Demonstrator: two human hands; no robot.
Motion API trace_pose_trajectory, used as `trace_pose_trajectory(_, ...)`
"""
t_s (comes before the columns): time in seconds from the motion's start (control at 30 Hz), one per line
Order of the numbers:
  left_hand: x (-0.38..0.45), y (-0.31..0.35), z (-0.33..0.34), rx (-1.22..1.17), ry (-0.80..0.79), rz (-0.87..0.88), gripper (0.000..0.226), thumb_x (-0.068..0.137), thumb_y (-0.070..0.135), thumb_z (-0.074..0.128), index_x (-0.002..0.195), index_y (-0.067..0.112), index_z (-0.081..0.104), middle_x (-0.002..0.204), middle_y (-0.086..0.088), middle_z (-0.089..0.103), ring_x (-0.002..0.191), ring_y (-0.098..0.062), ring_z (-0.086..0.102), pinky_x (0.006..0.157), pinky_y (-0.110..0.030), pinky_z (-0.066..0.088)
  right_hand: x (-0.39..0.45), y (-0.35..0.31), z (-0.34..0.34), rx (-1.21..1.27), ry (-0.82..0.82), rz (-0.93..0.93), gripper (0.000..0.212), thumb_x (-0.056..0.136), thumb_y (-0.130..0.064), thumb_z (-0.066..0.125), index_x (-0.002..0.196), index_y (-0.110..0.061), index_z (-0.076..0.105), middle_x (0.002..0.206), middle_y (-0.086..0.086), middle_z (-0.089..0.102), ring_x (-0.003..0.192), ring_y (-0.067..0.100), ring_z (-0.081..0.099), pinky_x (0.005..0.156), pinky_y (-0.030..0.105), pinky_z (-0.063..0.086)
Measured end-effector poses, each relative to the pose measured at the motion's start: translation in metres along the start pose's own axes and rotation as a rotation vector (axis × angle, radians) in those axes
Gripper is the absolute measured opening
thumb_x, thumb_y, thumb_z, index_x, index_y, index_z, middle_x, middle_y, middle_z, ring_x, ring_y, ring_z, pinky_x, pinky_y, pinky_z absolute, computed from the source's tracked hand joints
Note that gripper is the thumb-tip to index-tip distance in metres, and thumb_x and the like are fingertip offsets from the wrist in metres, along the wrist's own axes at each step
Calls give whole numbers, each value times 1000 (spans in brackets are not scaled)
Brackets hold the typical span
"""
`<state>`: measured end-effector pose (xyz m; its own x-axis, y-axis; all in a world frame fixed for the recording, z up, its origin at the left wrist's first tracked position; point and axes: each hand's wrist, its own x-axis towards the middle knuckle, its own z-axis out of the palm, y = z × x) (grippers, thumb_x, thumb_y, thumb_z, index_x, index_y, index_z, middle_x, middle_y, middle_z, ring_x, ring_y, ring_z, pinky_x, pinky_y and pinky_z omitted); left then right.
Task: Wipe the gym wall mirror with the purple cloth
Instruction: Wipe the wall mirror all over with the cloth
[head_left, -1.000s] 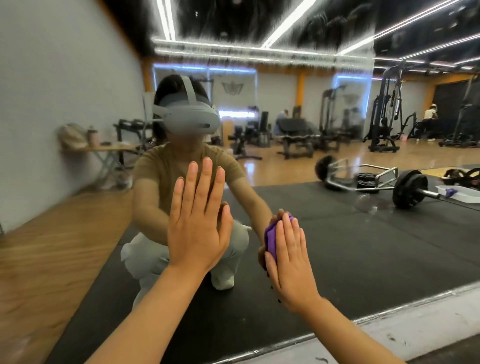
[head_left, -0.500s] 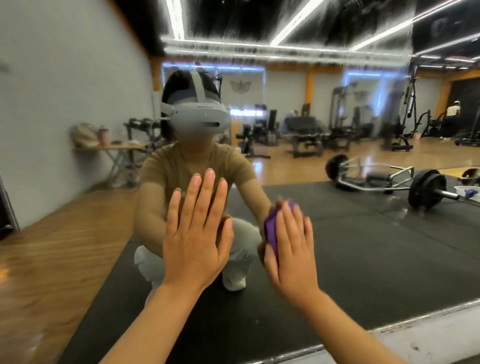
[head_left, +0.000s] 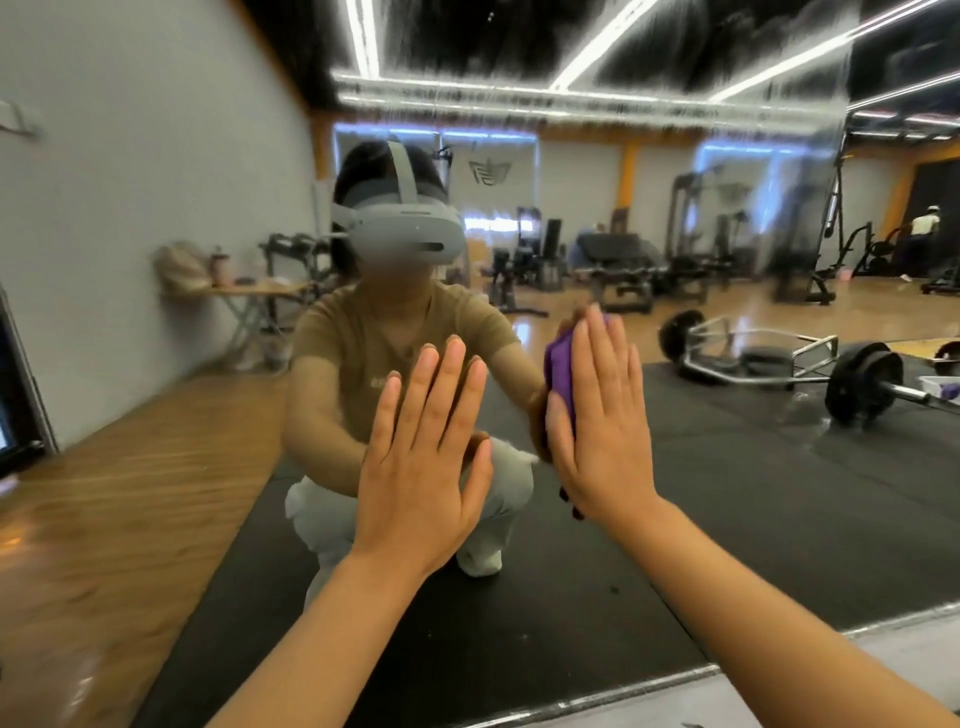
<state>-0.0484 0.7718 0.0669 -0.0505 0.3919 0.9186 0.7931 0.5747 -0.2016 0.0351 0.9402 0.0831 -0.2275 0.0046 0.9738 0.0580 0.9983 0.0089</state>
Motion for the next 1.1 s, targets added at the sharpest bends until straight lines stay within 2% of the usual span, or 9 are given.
trace_pose_trajectory(0.1, 0, 0, -2, 7, -8, -7, 66, 103, 34, 36, 160, 6, 18, 169, -11, 9, 156, -25, 8, 127, -44, 7, 21, -10, 5, 47, 90, 86, 59, 104, -20, 36, 156, 1, 19, 164, 13, 14, 155, 21, 2, 127, 42, 5)
trace_pose_trajectory(0.2, -4, -1, -1, -11, -1, -23, 65, 104, 33, 36, 159, 4, 18, 169, -11, 11, 156, -24, 10, 126, -44, 10, -27, -12, 19, -17, 103, 33, 62, 105, -24, 34, 160, -7, 10, 167, 9, 10, 156, 24, 6, 126, 43, 5)
trace_pose_trajectory(0.43, -5, -5, 3, 15, -11, -1, 66, 104, 33, 33, 160, 5, 11, 169, -10, 6, 156, -24, 7, 127, -43, 5, -135, -7, 26, -124, -139, -146, 59, 111, -33, 24, 162, -11, 4, 170, 4, 2, 156, 24, 6, 127, 42, 4)
trace_pose_trajectory(0.6, -3, -7, -6, -30, -87, 16, 71, 101, 31, 40, 160, 4, 10, 169, -11, 3, 156, -24, 3, 127, -42, 1, -120, -5, 15, -69, -216, -165, 59, 111, -35, 21, 162, -12, 1, 170, 3, -1, 156, 21, 3, 127, 38, 2)
trace_pose_trajectory(0.7, -4, -12, -13, -76, -112, 25, 71, 101, 29, 42, 160, 4, 12, 169, -11, 6, 156, -23, 3, 127, -41, 2, -75, -11, 11, -61, -177, -231, 59, 110, -31, 25, 161, -12, 4, 170, 5, 0, 156, 21, 5, 127, 39, 5)
trace_pose_trajectory(0.83, -8, -23, -23, -41, -73, -34, 67, 102, 31, 39, 159, 3, 19, 169, -12, 11, 156, -23, 8, 127, -45, 7, 10, -27, 7, -2, -72, -254, 55, 106, -22, 37, 155, 0, 25, 162, 16, 25, 153, 27, 17, 126, 44, 13)
trace_pose_trajectory(0.9, -9, -32, -26, -52, -37, -59, 67, 102, 30, 41, 159, 3, 19, 168, -12, 11, 156, -24, 7, 127, -45, 5, 27, -36, 11, 32, -14, -216, 54, 104, -19, 40, 153, 2, 31, 161, 18, 28, 153, 26, 17, 126, 45, 13)
trace_pose_trajectory(1.03, -13, -51, -32, -31, 23, -121, 69, 99, 26, 50, 158, 2, 22, 167, -14, 15, 156, -23, 6, 127, -41, -1, -1, -44, 24, -24, 59, -209, 58, 100, -20, 43, 153, -1, 28, 160, 15, 29, 154, 25, 16, 126, 44, 12)
trace_pose_trajectory(1.1, -17, -57, -32, 3, 25, -103, 69, 99, 26, 49, 158, 2, 22, 168, -14, 15, 156, -23, 5, 127, -41, 0, -35, -42, 31, -50, 8, -264, 61, 99, -23, 46, 154, -4, 26, 165, 9, 20, 155, 25, 15, 126, 44, 11)
